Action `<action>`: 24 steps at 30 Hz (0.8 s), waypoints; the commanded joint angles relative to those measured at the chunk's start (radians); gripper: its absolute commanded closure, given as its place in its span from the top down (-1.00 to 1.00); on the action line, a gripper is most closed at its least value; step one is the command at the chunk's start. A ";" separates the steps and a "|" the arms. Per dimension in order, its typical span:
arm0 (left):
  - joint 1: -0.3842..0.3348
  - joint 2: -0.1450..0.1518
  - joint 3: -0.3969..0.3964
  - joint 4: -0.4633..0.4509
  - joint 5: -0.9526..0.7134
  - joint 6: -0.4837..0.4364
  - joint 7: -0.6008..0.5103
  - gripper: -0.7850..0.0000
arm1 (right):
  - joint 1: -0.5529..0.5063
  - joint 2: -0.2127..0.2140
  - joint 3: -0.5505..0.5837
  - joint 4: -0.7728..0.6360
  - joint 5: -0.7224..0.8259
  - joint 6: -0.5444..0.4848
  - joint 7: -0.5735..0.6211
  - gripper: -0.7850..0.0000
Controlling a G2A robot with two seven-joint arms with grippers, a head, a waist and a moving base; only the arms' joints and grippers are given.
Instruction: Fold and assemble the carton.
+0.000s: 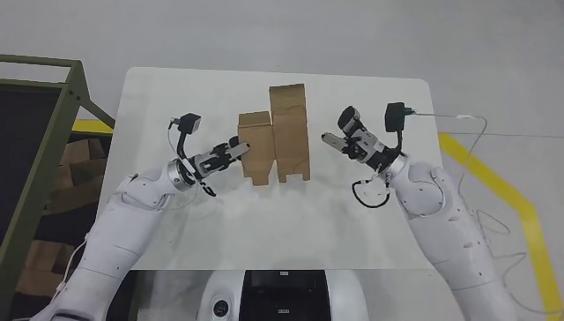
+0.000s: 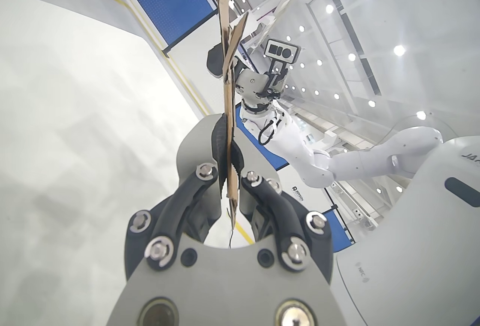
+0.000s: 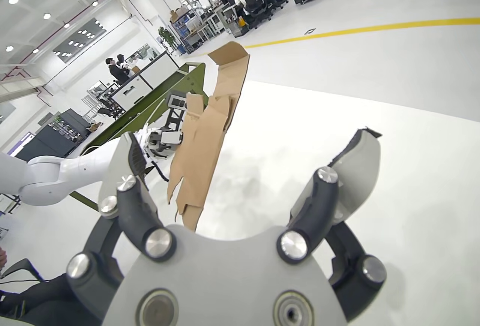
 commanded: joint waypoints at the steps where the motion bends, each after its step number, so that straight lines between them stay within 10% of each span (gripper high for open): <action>1: -0.005 -0.001 0.006 0.000 -0.004 0.002 -0.002 -1.00 | 0.000 0.001 -0.016 0.014 0.023 -0.039 0.046 1.00; 16: -0.018 -0.006 0.036 0.006 0.005 -0.011 0.018 -1.00 | 0.113 -0.021 -0.154 0.184 0.286 -0.150 0.198 0.99; 24: -0.025 -0.006 0.047 0.009 0.000 -0.009 0.014 -1.00 | 0.146 -0.028 -0.186 0.240 0.384 -0.168 0.244 0.61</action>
